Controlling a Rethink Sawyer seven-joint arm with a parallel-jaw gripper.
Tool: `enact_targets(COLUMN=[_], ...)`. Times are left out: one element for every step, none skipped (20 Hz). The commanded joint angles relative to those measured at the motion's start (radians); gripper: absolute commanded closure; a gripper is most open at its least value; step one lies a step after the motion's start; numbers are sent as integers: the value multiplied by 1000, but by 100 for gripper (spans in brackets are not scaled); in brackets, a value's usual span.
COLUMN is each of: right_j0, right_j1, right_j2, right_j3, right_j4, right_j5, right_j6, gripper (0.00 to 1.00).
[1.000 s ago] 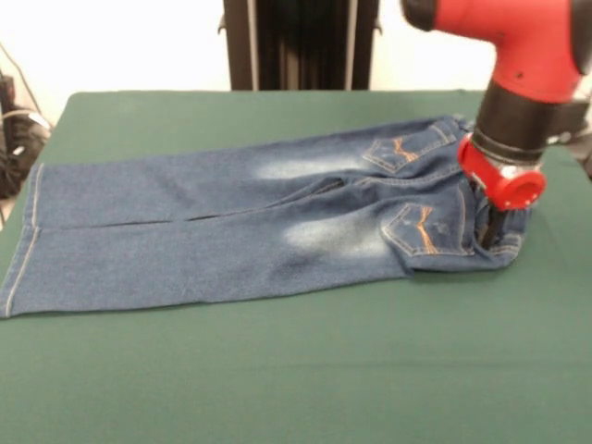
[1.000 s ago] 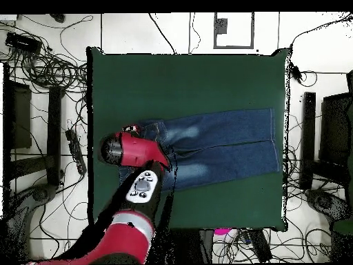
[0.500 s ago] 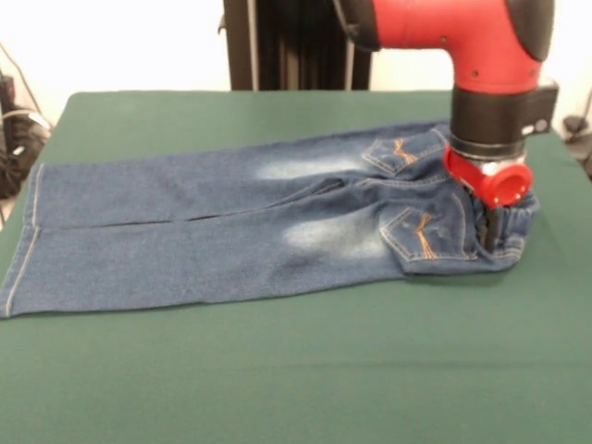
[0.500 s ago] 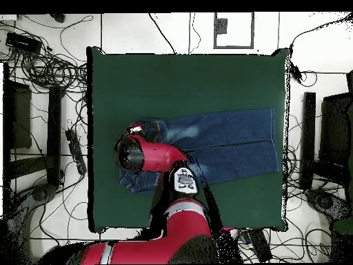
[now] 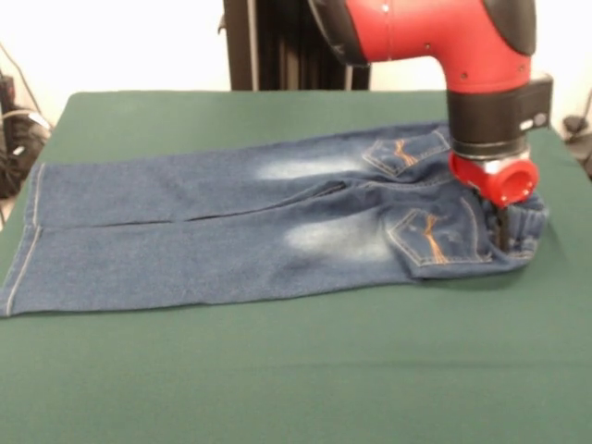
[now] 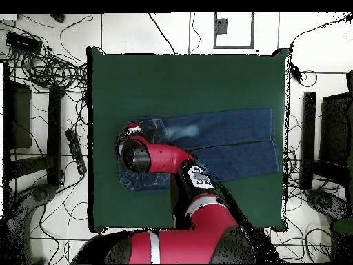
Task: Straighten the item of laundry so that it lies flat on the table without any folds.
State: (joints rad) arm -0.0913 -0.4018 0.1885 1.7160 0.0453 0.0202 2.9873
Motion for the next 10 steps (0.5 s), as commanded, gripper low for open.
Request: enact_targets(right_j0=[162, 166, 184, 189, 204, 209, 230, 240, 262, 275], right_j1=[80, 74, 68, 63, 56, 48, 38, 32, 24, 20], right_j2=[248, 249, 236, 236, 225, 226, 207, 199, 178, 168], right_j3=[-14, -12, -16, -13, -16, -3, -7, -3, -10, -10], right_j4=[146, 168, 193, 210, 236, 256, 288, 310, 339, 363], right_j5=[-20, 17, 44, 69, 99, 104, 147, 169, 213, 232], right_j6=[185, 185, 188, 185, 187, 196, 201, 208, 214, 219], gripper=[0, 0, 0, 0, 0, 0, 0, 0, 0, 0])
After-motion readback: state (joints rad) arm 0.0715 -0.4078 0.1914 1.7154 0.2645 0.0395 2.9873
